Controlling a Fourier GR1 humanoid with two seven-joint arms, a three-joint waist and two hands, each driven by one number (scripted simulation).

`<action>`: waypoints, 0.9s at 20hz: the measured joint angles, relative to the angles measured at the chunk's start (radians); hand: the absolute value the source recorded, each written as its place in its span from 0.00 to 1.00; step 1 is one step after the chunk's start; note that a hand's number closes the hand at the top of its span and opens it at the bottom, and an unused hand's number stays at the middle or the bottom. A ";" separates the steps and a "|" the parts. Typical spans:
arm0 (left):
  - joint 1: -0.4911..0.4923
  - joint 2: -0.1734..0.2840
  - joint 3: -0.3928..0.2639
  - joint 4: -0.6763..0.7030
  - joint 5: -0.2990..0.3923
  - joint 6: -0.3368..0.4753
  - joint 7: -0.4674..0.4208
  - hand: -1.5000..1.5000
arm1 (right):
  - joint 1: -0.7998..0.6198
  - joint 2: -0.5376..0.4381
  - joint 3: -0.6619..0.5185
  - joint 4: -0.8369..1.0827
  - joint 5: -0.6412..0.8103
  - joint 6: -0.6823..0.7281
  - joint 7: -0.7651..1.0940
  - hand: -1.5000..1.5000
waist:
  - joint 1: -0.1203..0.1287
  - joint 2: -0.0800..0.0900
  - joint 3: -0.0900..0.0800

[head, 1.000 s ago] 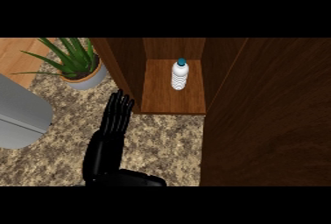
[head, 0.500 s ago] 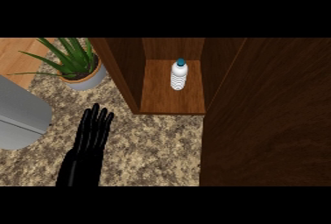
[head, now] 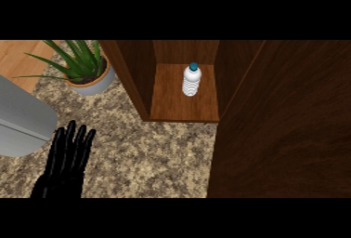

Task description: Pick up the bottled water, place it into the cabinet and close the cabinet

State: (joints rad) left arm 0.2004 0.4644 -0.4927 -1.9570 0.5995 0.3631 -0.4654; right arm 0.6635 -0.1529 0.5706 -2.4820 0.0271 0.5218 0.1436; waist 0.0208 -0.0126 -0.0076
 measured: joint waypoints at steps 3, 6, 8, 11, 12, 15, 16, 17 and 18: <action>0.023 0.023 0.028 -0.014 0.019 -0.023 -0.004 0.00 | -0.073 0.005 0.021 -0.001 0.010 -0.004 0.070 1.00 | 0.006 0.000 0.000; 0.041 0.039 0.050 -0.019 0.036 -0.044 -0.009 0.00 | -0.146 0.019 0.038 0.000 0.018 -0.007 0.124 1.00 | 0.007 -0.001 0.000; 0.055 0.050 0.064 -0.022 0.048 -0.061 -0.014 0.00 | -0.197 0.032 0.068 0.006 0.031 -0.003 0.166 1.00 | 0.008 -0.002 -0.002; 0.075 0.062 0.087 -0.021 0.063 -0.083 -0.024 0.00 | -0.289 0.051 0.105 0.015 0.051 -0.014 0.210 1.00 | 0.010 -0.002 -0.003; 0.081 0.066 0.094 -0.020 0.067 -0.090 -0.028 0.00 | -0.314 0.050 0.118 0.020 0.057 -0.019 0.224 1.00 | 0.009 -0.002 -0.004; 0.097 0.078 0.108 -0.027 0.076 -0.109 -0.035 0.00 | -0.395 0.038 0.152 0.033 0.074 -0.035 0.256 1.00 | 0.013 0.000 -0.004; 0.103 0.079 0.109 -0.023 0.078 -0.117 -0.040 0.00 | -0.416 0.031 0.158 0.033 0.077 -0.039 0.262 1.00 | 0.011 0.000 -0.004; 0.107 0.081 0.112 -0.025 0.082 -0.123 -0.040 0.00 | -0.435 0.024 0.161 0.034 0.079 -0.044 0.266 1.00 | 0.012 0.000 -0.004; 0.112 0.085 0.116 -0.028 0.086 -0.131 -0.041 0.00 | -0.452 0.016 0.165 0.034 0.080 -0.045 0.273 1.00 | 0.015 0.001 -0.004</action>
State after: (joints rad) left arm 0.3122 0.5499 -0.3771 -1.9845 0.6855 0.2323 -0.5068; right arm 0.2114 -0.1372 0.7357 -2.4475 0.1068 0.4767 0.4171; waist 0.0354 -0.0116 -0.0119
